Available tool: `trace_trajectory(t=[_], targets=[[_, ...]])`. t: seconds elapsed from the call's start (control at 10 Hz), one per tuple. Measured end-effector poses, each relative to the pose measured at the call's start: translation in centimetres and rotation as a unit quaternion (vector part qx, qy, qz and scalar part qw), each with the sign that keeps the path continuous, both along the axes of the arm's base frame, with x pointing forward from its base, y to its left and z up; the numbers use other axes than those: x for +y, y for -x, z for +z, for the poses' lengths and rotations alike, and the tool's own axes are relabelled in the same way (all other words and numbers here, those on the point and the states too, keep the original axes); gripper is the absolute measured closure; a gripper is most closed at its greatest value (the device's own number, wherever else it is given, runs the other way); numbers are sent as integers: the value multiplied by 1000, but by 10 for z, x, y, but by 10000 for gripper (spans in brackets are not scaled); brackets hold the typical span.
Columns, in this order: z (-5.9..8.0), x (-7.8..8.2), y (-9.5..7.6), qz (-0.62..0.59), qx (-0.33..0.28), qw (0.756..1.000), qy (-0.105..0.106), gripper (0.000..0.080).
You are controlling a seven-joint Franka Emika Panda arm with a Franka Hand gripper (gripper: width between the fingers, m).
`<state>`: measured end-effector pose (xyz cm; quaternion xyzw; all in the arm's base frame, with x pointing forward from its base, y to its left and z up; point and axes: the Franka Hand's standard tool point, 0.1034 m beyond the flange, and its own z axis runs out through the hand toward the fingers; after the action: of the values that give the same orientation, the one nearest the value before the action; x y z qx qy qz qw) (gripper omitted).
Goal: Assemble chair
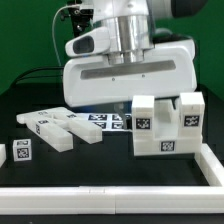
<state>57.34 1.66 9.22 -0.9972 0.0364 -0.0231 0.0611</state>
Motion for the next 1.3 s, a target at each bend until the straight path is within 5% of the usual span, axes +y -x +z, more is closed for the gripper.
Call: trace_trajectory(t=[0.2,0.3,0.5,0.9,1.1,1.3], targets=[[5,3,-7,10,96,995,0,770],[-3,10,-15,4,106,994,1,770],[-3,9,-1,8,179,984,-13,770],[1,4,-4,27,387,921,-26,770],[-6,7,-1,38,441,896,-24,770],[-7,7,-4,37,430,902,-24,770]])
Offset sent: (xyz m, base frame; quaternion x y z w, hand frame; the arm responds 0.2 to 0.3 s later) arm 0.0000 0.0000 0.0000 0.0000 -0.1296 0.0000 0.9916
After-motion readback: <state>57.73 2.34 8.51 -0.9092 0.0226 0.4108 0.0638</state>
